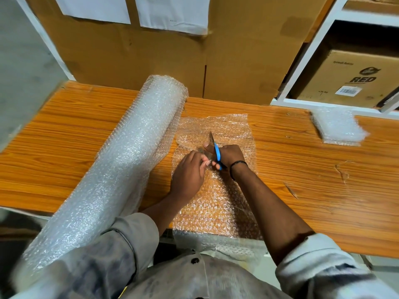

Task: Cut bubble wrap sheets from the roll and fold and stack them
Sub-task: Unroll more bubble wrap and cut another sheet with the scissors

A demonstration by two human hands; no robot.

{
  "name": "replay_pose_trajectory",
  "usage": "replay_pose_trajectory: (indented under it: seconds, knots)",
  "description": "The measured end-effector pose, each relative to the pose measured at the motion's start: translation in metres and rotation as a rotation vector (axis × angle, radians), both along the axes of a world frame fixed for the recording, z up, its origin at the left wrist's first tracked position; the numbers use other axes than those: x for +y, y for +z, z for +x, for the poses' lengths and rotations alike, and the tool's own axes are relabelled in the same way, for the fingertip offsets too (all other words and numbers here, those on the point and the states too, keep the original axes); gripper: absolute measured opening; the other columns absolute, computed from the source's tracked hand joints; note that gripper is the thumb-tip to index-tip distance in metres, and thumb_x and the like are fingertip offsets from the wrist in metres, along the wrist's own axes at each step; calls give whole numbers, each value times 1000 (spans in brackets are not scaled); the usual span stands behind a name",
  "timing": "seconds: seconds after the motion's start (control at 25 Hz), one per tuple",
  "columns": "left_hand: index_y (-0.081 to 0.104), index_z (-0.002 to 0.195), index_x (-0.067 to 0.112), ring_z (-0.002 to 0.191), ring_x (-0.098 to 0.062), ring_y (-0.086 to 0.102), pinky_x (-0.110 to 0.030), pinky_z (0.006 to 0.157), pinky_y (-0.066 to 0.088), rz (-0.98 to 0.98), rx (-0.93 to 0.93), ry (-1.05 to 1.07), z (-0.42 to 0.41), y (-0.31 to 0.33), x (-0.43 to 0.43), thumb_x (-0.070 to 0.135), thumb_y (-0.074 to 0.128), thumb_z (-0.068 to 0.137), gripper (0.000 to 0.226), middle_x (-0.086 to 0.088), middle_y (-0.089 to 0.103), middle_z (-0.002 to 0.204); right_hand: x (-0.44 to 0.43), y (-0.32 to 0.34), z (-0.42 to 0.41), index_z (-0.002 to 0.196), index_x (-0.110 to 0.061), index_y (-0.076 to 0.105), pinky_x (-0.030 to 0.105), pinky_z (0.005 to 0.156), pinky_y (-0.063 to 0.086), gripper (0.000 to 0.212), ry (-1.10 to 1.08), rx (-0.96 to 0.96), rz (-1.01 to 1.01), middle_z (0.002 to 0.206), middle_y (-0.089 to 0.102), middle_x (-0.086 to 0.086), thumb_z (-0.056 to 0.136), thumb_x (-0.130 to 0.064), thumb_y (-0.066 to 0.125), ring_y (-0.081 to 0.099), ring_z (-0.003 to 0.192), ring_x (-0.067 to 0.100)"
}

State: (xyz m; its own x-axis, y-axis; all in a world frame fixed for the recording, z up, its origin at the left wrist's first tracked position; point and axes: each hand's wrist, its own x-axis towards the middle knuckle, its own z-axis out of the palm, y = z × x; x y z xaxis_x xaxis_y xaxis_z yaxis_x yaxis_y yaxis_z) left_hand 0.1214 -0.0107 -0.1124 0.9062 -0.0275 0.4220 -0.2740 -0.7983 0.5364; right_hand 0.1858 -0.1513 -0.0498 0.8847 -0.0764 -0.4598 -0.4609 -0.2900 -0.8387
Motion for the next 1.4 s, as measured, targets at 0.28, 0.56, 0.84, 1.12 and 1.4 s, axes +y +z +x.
replay_pose_trajectory:
  seconds: [0.28, 0.56, 0.84, 1.12, 1.4]
  knots:
    - [59, 103, 14, 85, -15, 54, -27, 65, 36, 1, -11, -14, 0, 4, -1, 27, 51, 101, 15, 0, 61, 98, -2, -1, 15, 76, 2, 75, 29, 50, 53, 55, 34, 4, 7, 60, 70, 16, 74, -52, 87, 58, 41, 23]
    - [58, 101, 16, 91, -17, 53, -31, 71, 44, 22, 10, -14, 15, -5, 3, 23, 59, 100, 7, 2, 59, 98, -6, -9, 33, 61, -3, 68, 26, 45, 43, 45, -21, -18, 49, 56, 65, 17, 77, -41, 88, 51, 35, 20]
    - [58, 111, 17, 85, -18, 61, -35, 66, 52, -18, 34, 42, 74, 19, 6, 20, 58, 100, 12, 0, 66, 100, -4, -12, 65, 66, -2, 72, 31, 47, 49, 40, -106, -8, 28, 62, 69, 20, 74, -38, 88, 59, 45, 26]
    - [62, 128, 22, 111, -25, 57, -44, 91, 49, 142, 110, 41, 140, 32, 4, 12, 63, 93, 37, -2, 62, 125, -4, -6, 59, 57, -8, 66, 26, 45, 44, 56, -112, 7, 115, 58, 67, 19, 56, -59, 91, 54, 40, 24]
    - [70, 114, 31, 110, -24, 54, -40, 90, 46, 1, 224, 81, 177, 12, -4, 13, 71, 87, 33, 2, 63, 118, -6, -9, 65, 78, 8, 72, 25, 43, 45, 52, -127, -2, 70, 56, 67, 16, 77, -42, 86, 57, 39, 22]
